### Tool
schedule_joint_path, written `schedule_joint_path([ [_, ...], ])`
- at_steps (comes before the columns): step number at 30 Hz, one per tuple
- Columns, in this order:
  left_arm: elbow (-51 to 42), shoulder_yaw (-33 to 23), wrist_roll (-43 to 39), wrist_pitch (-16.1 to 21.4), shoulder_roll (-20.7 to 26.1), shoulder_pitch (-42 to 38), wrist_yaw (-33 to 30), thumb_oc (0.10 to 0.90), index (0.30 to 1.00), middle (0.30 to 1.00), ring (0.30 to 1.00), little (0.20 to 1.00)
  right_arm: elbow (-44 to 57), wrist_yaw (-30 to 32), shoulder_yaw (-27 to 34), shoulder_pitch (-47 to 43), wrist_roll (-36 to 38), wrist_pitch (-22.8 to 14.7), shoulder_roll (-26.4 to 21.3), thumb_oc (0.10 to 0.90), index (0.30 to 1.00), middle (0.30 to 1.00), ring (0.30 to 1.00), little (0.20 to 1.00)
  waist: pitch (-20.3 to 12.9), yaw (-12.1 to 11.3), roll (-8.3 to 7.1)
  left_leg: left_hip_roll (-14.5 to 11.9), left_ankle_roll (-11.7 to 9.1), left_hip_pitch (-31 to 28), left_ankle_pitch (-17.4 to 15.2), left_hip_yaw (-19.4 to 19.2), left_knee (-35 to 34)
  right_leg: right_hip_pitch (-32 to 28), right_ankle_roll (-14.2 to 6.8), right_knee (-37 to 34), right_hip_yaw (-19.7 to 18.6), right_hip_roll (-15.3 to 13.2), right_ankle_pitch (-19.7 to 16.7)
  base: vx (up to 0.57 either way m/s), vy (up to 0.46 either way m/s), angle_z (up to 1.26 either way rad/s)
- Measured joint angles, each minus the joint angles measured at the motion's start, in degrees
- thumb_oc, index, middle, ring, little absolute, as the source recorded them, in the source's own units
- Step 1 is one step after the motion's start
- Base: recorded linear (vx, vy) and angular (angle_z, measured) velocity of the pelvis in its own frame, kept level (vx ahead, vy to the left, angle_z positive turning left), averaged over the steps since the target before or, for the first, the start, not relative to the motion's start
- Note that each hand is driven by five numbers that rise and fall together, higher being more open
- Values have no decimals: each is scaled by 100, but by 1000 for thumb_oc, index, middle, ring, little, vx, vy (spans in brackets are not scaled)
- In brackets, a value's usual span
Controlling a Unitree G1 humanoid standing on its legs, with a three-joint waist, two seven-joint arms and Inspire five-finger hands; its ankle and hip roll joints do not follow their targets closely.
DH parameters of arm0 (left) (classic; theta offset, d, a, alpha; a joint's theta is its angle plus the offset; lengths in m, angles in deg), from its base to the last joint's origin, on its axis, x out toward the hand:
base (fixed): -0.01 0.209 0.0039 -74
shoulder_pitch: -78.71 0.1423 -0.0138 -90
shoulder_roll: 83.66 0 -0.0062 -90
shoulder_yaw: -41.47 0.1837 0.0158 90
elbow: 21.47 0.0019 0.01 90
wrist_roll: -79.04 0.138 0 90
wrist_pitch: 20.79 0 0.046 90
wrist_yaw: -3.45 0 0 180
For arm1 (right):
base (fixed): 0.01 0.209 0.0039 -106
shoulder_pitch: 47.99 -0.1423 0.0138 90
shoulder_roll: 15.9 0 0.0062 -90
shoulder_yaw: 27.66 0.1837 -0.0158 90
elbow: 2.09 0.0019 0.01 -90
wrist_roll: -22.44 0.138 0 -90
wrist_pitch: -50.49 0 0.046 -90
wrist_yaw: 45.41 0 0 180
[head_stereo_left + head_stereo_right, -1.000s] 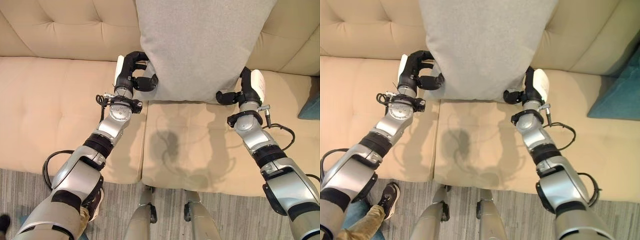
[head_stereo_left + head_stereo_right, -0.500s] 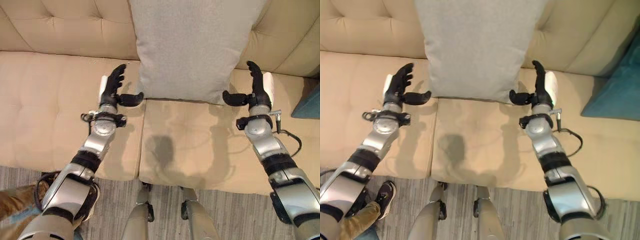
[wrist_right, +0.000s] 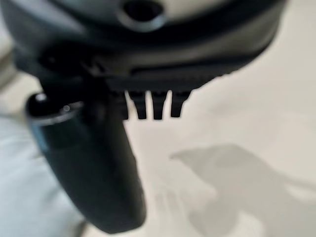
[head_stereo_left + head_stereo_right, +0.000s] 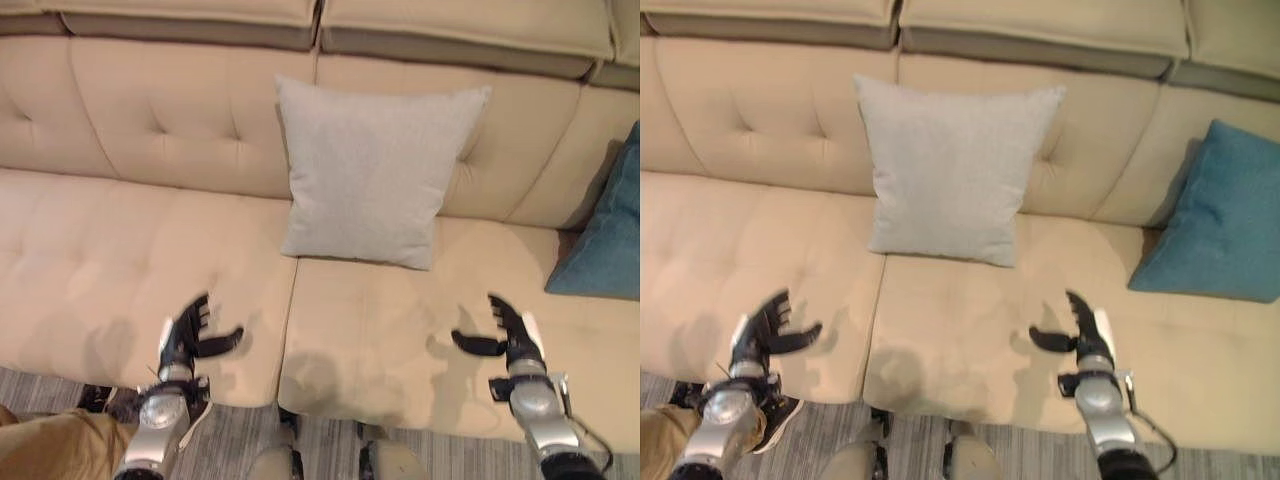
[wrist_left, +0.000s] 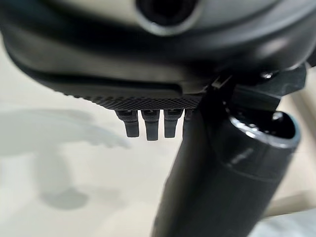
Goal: Pick up all the scattered cushions and arrange them neatly on the sofa.
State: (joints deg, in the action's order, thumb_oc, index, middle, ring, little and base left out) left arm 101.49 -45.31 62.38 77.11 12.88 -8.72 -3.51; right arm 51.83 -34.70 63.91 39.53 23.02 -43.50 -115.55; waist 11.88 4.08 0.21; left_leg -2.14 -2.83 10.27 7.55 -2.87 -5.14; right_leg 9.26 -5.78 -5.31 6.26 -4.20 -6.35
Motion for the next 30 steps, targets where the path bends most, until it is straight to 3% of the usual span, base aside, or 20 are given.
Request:
schedule_joint_path([
  [5,1322,140,702,-242,-230,434,255,800,900,900,900,900,-691,-314,-307,601,-30,23,286,800,900,900,900,900,-482,8,-63,-15,6,-431,-119,-27,-5,-423,5,-11,-3,11,153,19,-16,-1],
  [8,1517,182,869,-262,-337,600,277,800,900,900,900,900,-959,-363,-389,718,-37,-7,358,800,900,900,900,900,-606,5,-78,-17,27,-602,-139,-27,-8,-588,13,-41,-5,15,161,19,-37,-1],
  [9,2010,297,1015,-202,-431,531,286,800,900,900,900,900,-1432,-413,-525,699,-39,-41,399,800,900,900,900,900,-734,-8,-75,-20,16,-733,-215,-37,-27,-719,26,-41,-20,21,175,17,-18,-4],
  [12,2355,353,1130,-298,-600,611,303,800,900,900,900,900,-1719,-547,-707,845,-38,-16,452,800,900,900,900,900,-1035,-16,-47,-33,72,-828,-281,-73,-31,-801,36,-41,-38,25,188,18,-24,-6],
  [19,2994,353,1345,-322,-705,559,285,800,900,900,900,900,-2434,-658,-811,902,-31,33,611,800,900,900,900,900,-1160,-17,-12,-148,72,-959,-280,-109,-31,-947,117,-41,-25,131,214,11,-15,1],
  [30,2937,509,1357,-320,-753,529,273,800,900,900,900,900,-2428,-652,-910,844,-31,35,609,800,900,900,900,900,-1198,-29,104,-225,82,-1083,-266,-107,-16,-1067,189,-42,9,210,259,3,-2,1],
])
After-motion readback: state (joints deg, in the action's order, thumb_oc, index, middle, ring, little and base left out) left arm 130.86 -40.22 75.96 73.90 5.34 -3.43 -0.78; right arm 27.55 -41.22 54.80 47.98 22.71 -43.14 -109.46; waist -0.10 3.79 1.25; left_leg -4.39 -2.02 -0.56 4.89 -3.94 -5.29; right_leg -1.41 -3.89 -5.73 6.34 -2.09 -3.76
